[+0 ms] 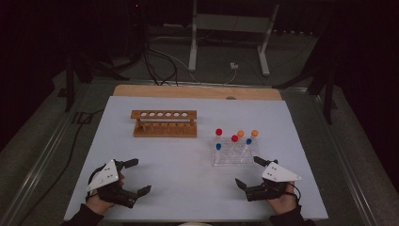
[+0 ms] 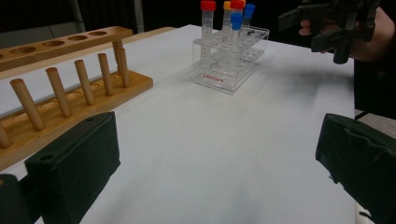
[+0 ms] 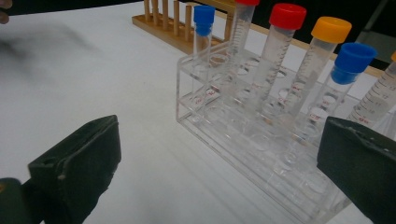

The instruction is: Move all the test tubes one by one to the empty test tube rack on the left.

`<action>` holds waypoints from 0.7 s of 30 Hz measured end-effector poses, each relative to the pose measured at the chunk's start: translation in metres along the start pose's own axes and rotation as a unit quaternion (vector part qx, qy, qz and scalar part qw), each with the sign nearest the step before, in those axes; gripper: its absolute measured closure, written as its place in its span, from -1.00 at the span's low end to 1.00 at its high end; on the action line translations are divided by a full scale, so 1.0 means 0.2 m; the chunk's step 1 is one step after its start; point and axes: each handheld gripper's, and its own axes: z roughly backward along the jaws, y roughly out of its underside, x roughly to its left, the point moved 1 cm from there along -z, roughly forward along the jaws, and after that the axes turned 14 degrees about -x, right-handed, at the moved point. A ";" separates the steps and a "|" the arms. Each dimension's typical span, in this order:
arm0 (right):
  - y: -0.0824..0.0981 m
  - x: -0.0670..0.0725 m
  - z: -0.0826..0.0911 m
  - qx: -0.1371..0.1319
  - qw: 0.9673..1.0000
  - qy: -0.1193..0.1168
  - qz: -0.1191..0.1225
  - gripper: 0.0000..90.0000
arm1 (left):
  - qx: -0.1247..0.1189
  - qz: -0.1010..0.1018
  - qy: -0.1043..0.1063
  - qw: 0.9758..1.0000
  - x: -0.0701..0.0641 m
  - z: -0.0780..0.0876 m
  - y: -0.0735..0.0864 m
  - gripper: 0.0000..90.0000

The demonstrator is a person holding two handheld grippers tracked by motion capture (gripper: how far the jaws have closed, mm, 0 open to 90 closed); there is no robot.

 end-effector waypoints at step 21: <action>-0.05 -0.01 0.02 0.008 1.000 0.022 -0.019 -1.00 | 0.000 0.006 0.005 1.000 0.00 0.00 0.00 -0.99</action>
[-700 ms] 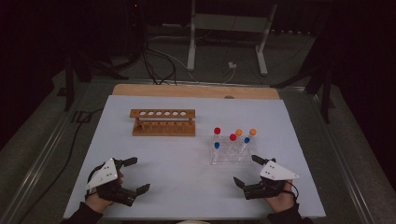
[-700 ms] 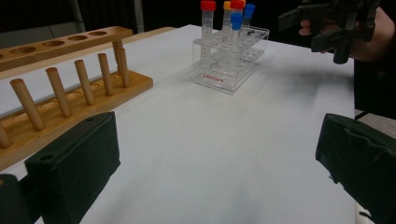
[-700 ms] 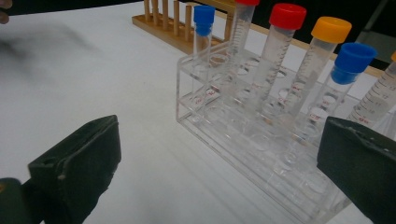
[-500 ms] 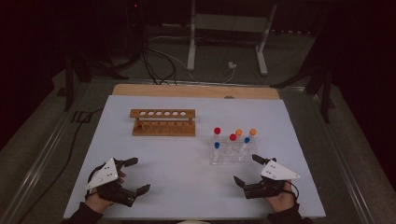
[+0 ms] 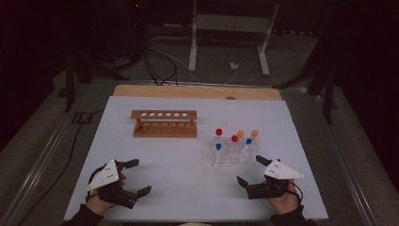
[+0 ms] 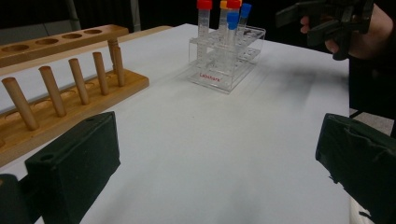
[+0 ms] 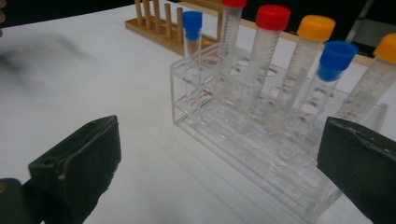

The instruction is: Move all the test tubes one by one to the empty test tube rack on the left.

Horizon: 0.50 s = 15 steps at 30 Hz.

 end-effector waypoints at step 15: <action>-0.16 0.00 0.02 -0.011 0.999 0.026 -0.028 -1.00 | -0.003 0.003 -0.001 1.000 0.00 0.00 0.00 -0.99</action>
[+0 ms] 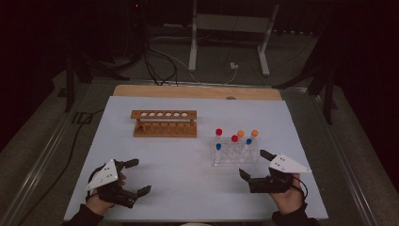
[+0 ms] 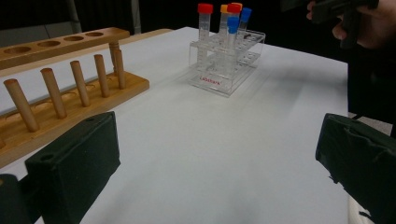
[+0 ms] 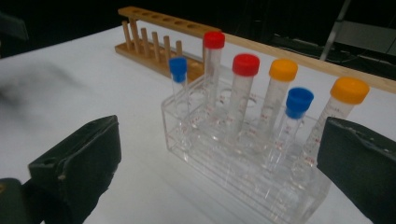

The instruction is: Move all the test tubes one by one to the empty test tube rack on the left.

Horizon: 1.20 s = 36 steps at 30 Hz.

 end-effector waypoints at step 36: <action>-0.02 0.15 -0.36 0.030 0.999 -0.035 -0.029 -1.00 | -0.002 0.000 0.006 1.000 -0.01 0.00 -0.01 -0.99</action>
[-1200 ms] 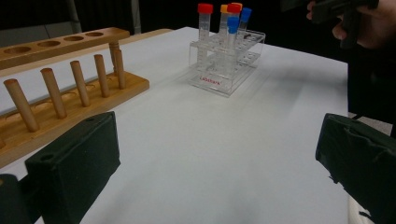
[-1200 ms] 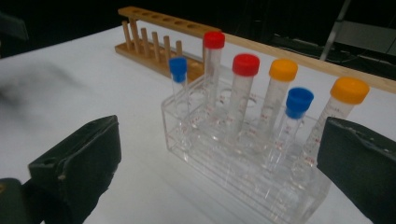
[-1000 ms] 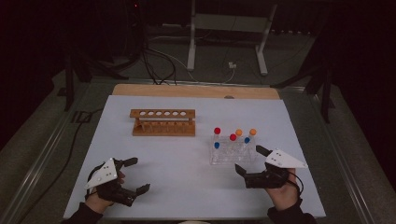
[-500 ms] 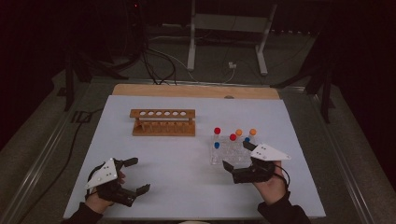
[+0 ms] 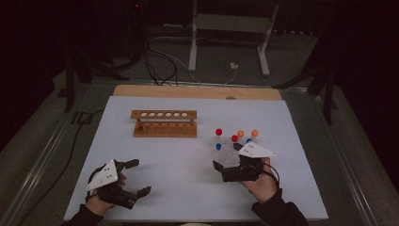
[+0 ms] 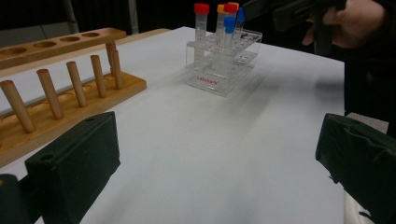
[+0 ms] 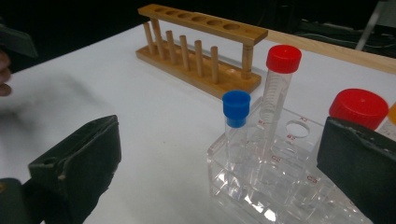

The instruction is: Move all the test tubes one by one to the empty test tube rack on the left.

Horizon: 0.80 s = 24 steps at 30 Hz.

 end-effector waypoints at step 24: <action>0.04 -0.01 -0.10 0.048 0.998 0.040 0.004 0.06 | -0.002 0.003 0.006 1.000 0.00 0.00 0.00 -0.99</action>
